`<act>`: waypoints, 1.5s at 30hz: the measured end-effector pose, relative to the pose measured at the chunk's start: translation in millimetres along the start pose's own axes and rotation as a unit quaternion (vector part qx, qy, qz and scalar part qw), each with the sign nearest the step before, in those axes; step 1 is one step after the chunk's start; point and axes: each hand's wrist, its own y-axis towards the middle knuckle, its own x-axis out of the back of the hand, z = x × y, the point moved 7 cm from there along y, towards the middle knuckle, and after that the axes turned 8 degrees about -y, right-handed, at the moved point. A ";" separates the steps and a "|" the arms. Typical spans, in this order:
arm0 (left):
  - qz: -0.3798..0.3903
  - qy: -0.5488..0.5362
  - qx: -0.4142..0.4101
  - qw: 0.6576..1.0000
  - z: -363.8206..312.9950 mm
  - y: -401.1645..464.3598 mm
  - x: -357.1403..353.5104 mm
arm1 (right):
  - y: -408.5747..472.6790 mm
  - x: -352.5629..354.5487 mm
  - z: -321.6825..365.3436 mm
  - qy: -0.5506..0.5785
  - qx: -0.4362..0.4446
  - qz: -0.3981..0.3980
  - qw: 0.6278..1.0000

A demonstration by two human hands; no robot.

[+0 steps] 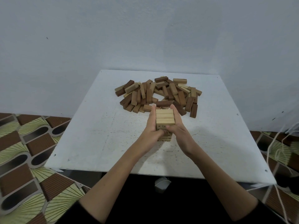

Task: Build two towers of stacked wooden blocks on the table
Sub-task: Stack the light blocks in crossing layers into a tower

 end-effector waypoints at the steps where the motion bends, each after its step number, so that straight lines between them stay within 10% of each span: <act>1: -0.001 -0.002 -0.002 1.000 -0.2 0.1 -0.4 | -0.3 -0.2 0.2 0.001 0.000 0.000 1.000; 10: -0.015 0.014 -0.019 1.000 -0.5 1.6 16.8 | 6.2 14.4 5.8 -0.002 0.005 -0.014 1.000; 21: -0.259 0.216 -0.058 0.940 -29.5 52.4 153.4 | 92.9 55.1 40.2 -0.199 0.037 -0.032 0.979; 31: -0.115 0.339 -0.012 0.934 14.1 131.2 185.6 | 212.3 8.6 54.6 -0.459 0.094 0.116 0.876; 45: -0.146 0.409 0.009 0.901 -6.5 154.2 192.3 | 304.0 -53.4 36.0 -0.556 0.076 0.208 0.801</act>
